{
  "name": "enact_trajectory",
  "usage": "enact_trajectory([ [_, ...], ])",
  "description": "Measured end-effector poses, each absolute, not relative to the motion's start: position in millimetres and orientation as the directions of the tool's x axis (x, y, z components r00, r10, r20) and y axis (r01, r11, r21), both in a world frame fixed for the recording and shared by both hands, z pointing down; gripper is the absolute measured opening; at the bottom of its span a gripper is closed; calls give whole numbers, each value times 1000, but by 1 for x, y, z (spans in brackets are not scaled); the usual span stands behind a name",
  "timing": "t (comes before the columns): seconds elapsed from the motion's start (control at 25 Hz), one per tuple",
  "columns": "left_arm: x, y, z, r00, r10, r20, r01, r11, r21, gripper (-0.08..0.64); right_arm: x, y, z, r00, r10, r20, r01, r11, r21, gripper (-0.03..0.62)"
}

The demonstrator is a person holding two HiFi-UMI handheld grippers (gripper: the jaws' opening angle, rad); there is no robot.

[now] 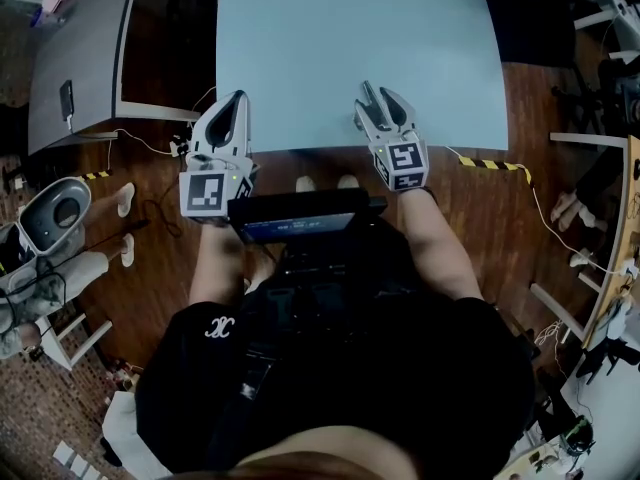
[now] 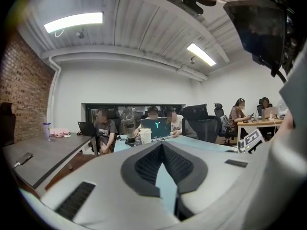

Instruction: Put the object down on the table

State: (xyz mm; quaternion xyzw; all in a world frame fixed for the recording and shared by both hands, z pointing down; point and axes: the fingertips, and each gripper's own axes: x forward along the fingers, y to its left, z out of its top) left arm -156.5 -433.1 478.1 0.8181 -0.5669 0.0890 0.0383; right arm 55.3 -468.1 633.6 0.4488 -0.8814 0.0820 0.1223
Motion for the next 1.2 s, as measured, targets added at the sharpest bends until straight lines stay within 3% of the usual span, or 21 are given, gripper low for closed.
enact_trajectory([
  [0.4, -142, -427, 444, 342, -931, 126, -933, -353, -73, 5, 80, -471, 504, -549, -835, 21, -835, 550, 22, -2],
  [0.96, -96, -368, 403, 333, -942, 27, -938, -334, -96, 5, 144, -380, 420, -543, -829, -134, -839, 529, 125, -25],
  [1.2, -77, -316, 378, 398, -916, -48, -911, -389, -135, 5, 172, -316, 389, -488, -842, -228, -873, 470, 131, -25],
])
